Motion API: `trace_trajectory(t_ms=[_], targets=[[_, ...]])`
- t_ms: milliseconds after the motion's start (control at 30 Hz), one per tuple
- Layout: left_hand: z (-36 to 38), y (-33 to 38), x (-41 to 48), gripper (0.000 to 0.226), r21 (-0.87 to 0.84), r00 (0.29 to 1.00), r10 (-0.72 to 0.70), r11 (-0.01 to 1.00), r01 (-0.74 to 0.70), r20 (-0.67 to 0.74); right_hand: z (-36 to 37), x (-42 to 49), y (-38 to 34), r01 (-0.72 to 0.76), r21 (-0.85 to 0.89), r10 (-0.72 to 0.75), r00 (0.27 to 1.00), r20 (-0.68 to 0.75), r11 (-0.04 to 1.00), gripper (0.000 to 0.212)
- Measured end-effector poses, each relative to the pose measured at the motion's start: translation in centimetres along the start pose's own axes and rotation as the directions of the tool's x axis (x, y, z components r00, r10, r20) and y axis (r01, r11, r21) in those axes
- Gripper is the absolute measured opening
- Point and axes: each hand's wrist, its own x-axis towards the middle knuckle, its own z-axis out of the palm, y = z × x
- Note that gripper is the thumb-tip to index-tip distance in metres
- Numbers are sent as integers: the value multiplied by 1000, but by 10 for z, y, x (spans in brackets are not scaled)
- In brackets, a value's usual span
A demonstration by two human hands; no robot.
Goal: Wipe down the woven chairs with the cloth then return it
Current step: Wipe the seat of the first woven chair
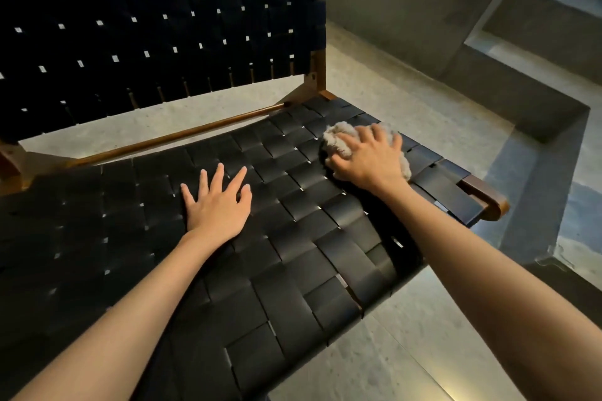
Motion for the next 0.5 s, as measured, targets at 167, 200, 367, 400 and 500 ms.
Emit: trace_trajectory(t_ms=[167, 200, 367, 400, 500], targets=[[5, -6, 9, 50, -2, 999, 29, 1000, -29, -41, 9, 32, -12, -43, 41, 43, 999, -1, 998, 56], [5, -5, 10, 50, 0, 998, 31, 1000, -31, -50, 10, 31, -19, -12, 72, 12, 1000, -3, 997, 54], [0, -5, 19, 50, 2, 998, 34, 999, -34, -47, 12, -4, -71, 222, 175, -227, 974, 9, 959, 51], [-1, -5, 20, 50, -4, 998, 30, 1000, -31, -47, 13, -11, -81, 251, 188, -257, 967, 3, 949, 52], [-1, -6, 25, 49, -7, 998, 26, 1000, -26, -55, 16, -24, -96, 347, 172, -351, 936, -7, 922, 53]])
